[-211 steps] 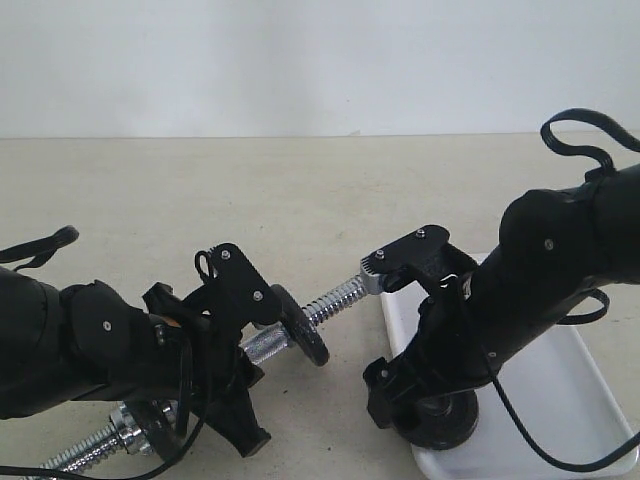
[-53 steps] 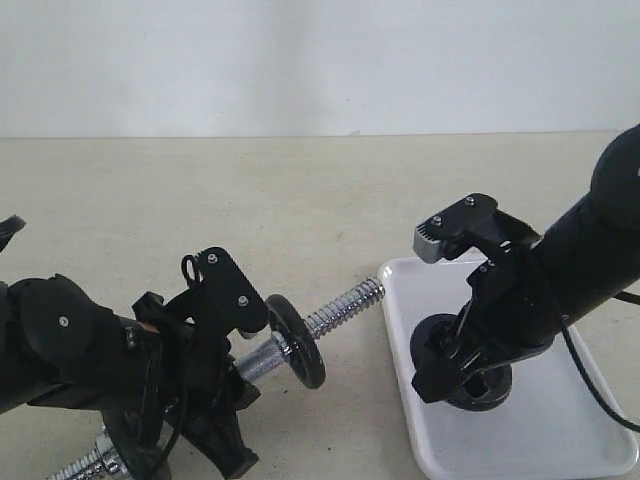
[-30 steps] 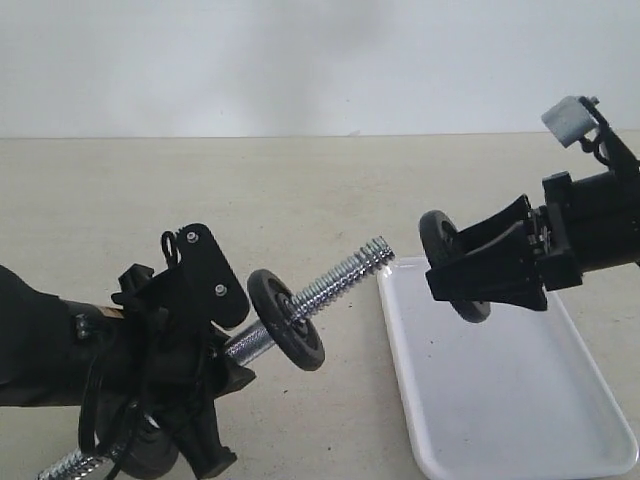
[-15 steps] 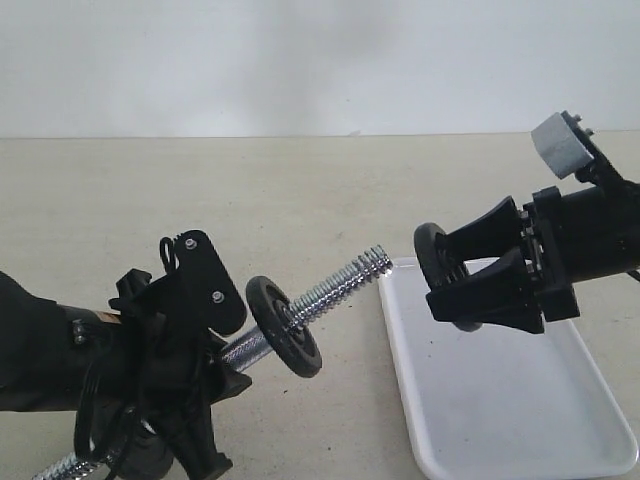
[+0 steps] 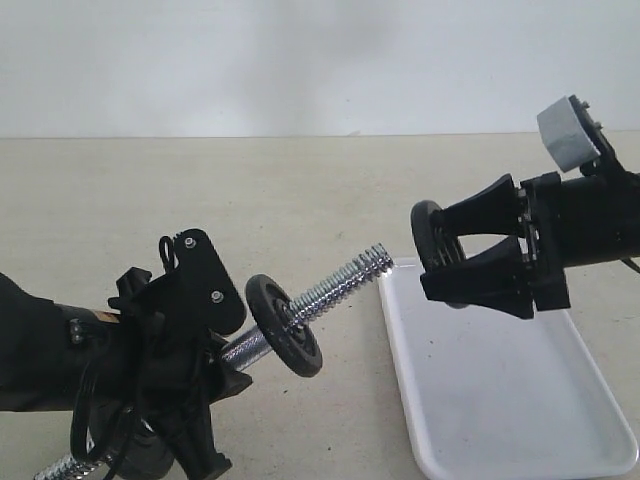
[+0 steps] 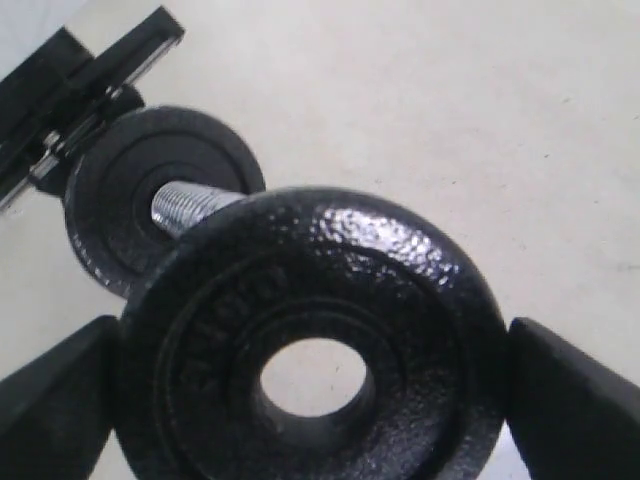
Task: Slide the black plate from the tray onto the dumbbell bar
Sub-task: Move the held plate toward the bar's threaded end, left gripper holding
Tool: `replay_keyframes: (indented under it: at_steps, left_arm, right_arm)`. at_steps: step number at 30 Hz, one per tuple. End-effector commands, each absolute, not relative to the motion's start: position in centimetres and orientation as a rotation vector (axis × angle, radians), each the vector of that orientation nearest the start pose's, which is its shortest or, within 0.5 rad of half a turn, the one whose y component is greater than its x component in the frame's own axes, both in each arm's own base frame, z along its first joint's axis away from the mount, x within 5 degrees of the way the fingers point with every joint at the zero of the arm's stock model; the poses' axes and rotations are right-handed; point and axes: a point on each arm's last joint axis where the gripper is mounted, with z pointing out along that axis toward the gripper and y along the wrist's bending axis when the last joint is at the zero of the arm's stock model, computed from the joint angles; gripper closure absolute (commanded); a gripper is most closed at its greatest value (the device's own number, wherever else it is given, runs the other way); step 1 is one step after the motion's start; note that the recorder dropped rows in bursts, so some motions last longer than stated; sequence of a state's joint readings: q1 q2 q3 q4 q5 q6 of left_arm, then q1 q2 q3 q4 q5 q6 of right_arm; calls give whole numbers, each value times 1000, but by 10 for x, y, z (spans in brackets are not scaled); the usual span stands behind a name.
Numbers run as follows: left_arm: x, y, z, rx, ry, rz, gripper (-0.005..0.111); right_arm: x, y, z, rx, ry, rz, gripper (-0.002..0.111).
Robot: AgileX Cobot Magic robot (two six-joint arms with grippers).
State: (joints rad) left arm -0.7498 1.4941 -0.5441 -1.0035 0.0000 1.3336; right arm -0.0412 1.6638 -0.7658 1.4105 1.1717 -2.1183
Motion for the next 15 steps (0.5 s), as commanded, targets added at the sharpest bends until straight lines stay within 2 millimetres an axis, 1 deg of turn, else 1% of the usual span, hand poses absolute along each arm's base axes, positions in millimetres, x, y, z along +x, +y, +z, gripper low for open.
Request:
replay_keyframes:
  at_steps: [1,15]
  left_arm:
    - [197,-175,187,1160,1990,-127,102]
    - [197,-175,187,1170,1984,-121,102]
  right_arm:
    - [275,72,211,-1052,1694,1021,108]
    - [273,72,209,-1091,1702,1019,108]
